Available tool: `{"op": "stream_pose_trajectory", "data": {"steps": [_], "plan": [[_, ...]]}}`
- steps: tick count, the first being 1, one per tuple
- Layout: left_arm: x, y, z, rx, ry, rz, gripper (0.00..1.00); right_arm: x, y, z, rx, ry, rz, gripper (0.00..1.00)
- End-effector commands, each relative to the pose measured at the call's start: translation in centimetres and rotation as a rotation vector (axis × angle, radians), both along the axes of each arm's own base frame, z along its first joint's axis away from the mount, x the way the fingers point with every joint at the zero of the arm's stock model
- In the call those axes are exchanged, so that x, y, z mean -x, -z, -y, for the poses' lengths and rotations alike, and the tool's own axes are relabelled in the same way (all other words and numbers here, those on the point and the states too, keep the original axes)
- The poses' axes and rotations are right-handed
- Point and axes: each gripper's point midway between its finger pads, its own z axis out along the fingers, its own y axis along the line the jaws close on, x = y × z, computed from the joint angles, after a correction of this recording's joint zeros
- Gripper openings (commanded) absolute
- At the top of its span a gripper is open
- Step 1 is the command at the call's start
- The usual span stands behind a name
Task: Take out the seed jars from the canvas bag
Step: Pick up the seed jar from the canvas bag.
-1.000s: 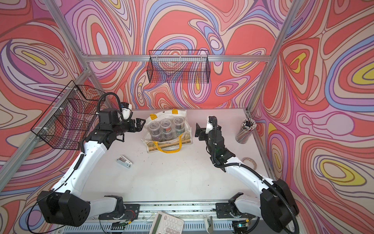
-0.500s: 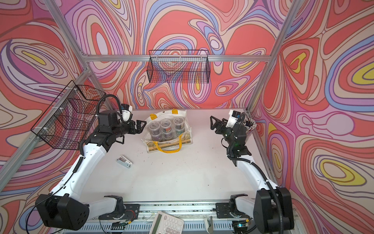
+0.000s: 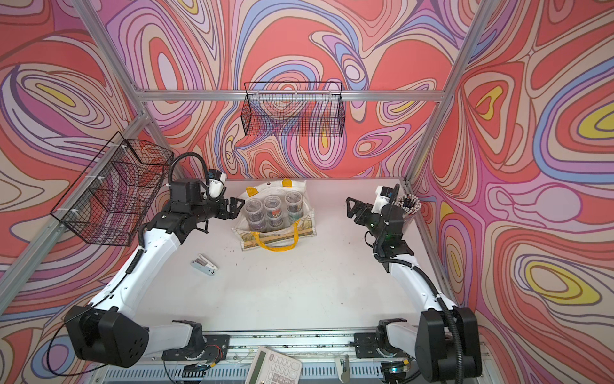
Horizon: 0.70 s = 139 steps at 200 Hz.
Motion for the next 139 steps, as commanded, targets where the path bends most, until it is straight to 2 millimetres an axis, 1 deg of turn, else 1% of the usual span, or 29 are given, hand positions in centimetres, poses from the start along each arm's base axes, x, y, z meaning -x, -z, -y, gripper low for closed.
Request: {"op": "stream_pose_trajectory", "data": {"steps": [1,14,37,62,91,109,124,139], "plan": [[-1.6,-0.4,-0.2,-0.110,0.007,0.022,0.88,0.2,-0.1,-0.1,0.079,0.039,-0.024,0.97],[-2.8,-0.4,0.2,-0.119,0.028,0.024,0.87,0.1,-0.2,-0.9,0.113,0.033,-0.027,0.97],[-4.8,0.4,0.3,-0.156,0.032,0.007,0.87,0.3,-0.4,-2.5,0.146,0.031,-0.031,0.96],[-6.2,1.6,0.7,-0.168,0.050,-0.024,0.86,0.8,-2.1,-5.2,0.170,0.011,-0.009,0.95],[-6.9,2.9,1.4,-0.152,0.076,-0.057,0.84,1.1,-4.1,-7.4,0.177,0.013,-0.006,0.95],[-7.2,3.6,1.1,-0.168,0.062,-0.072,0.82,1.3,-5.5,-8.8,0.181,0.007,0.001,0.94],[-7.6,4.0,0.7,-0.188,0.046,-0.084,0.79,1.6,-6.5,-10.7,0.183,-0.015,0.010,0.94],[-7.8,4.6,0.7,-0.197,0.045,-0.109,0.71,1.8,-6.8,-13.3,0.169,-0.066,0.002,0.93]]}}
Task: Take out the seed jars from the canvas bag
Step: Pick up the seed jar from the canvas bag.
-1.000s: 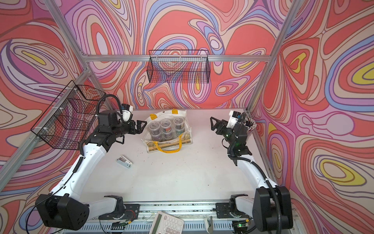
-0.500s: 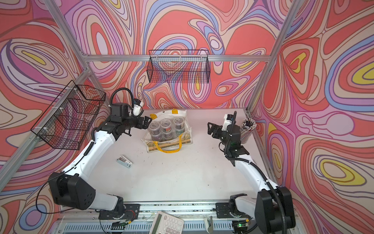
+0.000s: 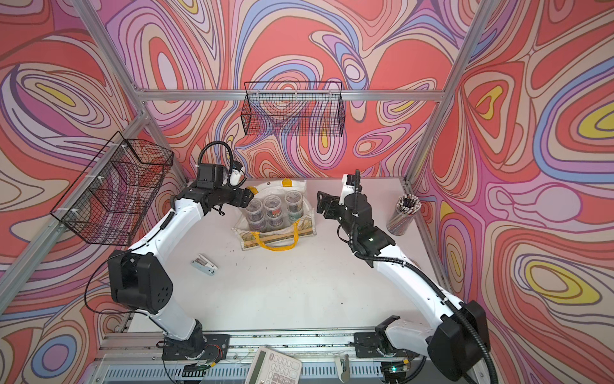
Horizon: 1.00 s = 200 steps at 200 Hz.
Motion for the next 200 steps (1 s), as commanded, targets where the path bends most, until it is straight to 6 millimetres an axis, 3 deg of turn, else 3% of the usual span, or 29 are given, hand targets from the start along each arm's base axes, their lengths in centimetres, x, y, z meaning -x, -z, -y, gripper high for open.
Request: {"op": "stream_pose_trajectory", "data": {"steps": [1,34,55,79,89,116,161,167,200], "plan": [[-0.4,-0.1,-0.3,-0.038,0.002,-0.017,0.70,0.1,0.4,-2.4,0.018,-0.007,-0.045,0.92],[-0.6,0.6,-0.5,-0.038,-0.015,-0.033,0.48,0.6,0.2,-9.0,0.021,-0.130,-0.065,0.91],[-0.6,0.3,-0.5,-0.025,-0.025,-0.025,0.27,0.4,1.5,-13.0,0.023,-0.215,-0.124,0.87],[-0.5,0.1,-0.4,-0.005,-0.034,-0.027,0.06,-1.0,4.3,-14.9,0.044,-0.215,-0.220,0.85],[-0.4,0.1,-0.3,0.002,-0.034,-0.029,0.00,-1.5,5.3,-15.2,0.063,-0.206,-0.248,0.85],[-0.3,0.2,-0.2,0.015,-0.038,-0.043,0.00,-2.9,6.8,-14.8,0.099,-0.159,-0.293,0.85],[0.1,0.3,0.0,0.033,-0.037,-0.059,0.00,-5.0,7.5,-12.1,0.083,-0.079,-0.322,0.84],[0.1,0.3,0.0,0.036,-0.038,-0.058,0.00,-5.4,8.9,-12.1,0.107,-0.069,-0.344,0.84],[0.2,0.2,0.2,0.047,-0.035,-0.061,0.00,-6.7,9.3,-11.4,0.125,-0.035,-0.347,0.84]]}}
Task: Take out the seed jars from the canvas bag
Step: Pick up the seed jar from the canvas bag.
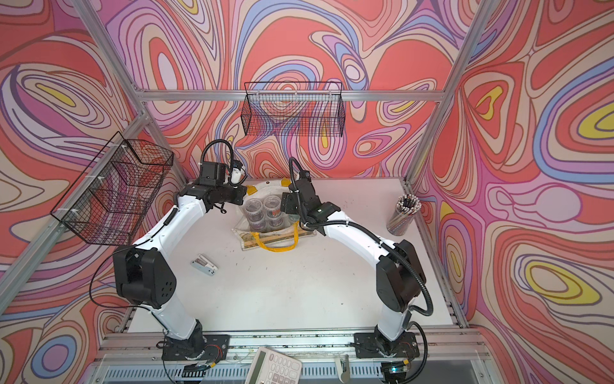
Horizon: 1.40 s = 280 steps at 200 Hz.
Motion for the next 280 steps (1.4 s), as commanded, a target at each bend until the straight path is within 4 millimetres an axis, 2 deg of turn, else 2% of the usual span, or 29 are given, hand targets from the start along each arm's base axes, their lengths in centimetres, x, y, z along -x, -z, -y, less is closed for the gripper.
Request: {"op": "stream_pose_trajectory", "data": {"steps": [1,79,180,253,280], "plan": [[0.9,-0.2,0.1,0.017,0.004,-0.025,0.00,-0.9,1.0,0.4,0.030,0.033,-0.019,0.84],[1.3,-0.4,0.4,0.043,0.009,-0.028,0.00,-3.3,3.0,1.0,0.105,0.095,-0.034,0.84],[1.5,-0.5,0.7,0.061,0.019,-0.033,0.00,-5.1,4.4,1.4,0.179,0.139,-0.022,0.85],[1.7,-0.7,0.7,0.066,0.019,-0.032,0.00,-5.6,5.4,0.9,0.202,0.124,-0.021,0.67],[1.7,-0.8,0.7,0.070,0.017,-0.033,0.00,-5.5,4.6,0.6,0.183,0.107,-0.005,0.59]]}}
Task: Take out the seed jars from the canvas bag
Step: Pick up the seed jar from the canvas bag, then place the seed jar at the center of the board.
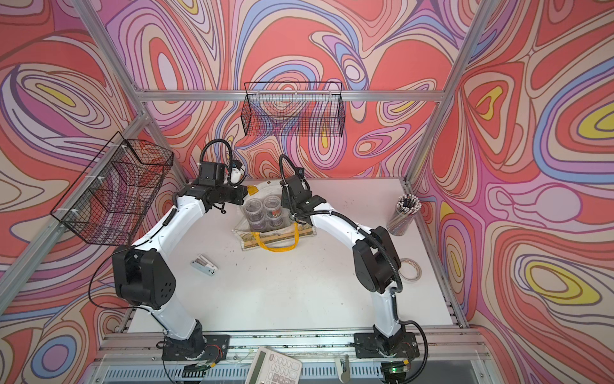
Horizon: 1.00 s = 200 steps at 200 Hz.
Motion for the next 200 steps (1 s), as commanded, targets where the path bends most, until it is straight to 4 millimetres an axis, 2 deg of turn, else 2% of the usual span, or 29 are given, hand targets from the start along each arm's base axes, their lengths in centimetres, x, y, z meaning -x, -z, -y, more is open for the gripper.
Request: {"op": "stream_pose_trajectory", "data": {"steps": [1,24,47,82,105,129,134,138,155,185,200], "plan": [[1.3,-0.5,0.0,0.015,0.006,-0.020,0.00,-0.2,0.9,0.3,0.028,-0.001,-0.017,0.59],[1.3,-0.5,0.0,0.015,0.003,-0.022,0.00,0.0,-0.5,-0.2,0.004,-0.029,0.009,0.54],[1.3,-0.3,0.0,0.016,-0.003,-0.027,0.00,0.5,-2.9,-0.8,-0.014,-0.063,0.041,0.51],[1.3,-0.2,-0.1,0.016,-0.010,-0.036,0.00,1.8,-8.1,-1.5,-0.052,-0.107,0.116,0.50],[1.2,-0.2,-0.1,0.023,-0.014,-0.038,0.00,2.9,-11.7,-0.9,-0.077,-0.121,0.169,0.50],[1.2,-0.1,-0.1,0.027,-0.018,-0.043,0.00,4.3,-14.2,-0.1,-0.091,-0.130,0.202,0.49],[1.2,0.0,-0.1,0.027,-0.019,-0.047,0.00,4.4,-13.9,-0.1,-0.085,-0.134,0.197,0.49],[1.2,0.0,0.0,0.030,-0.018,-0.046,0.00,5.1,-15.4,0.5,-0.099,-0.134,0.220,0.49],[1.1,0.1,0.0,0.032,-0.024,-0.053,0.00,6.6,-16.6,1.8,-0.100,-0.129,0.237,0.49],[1.1,0.4,-0.1,0.033,-0.034,-0.064,0.00,9.9,-16.8,5.3,-0.071,-0.095,0.243,0.49],[1.1,0.5,-0.2,0.031,-0.040,-0.067,0.00,11.6,-15.8,7.2,-0.052,-0.069,0.230,0.50]]}}
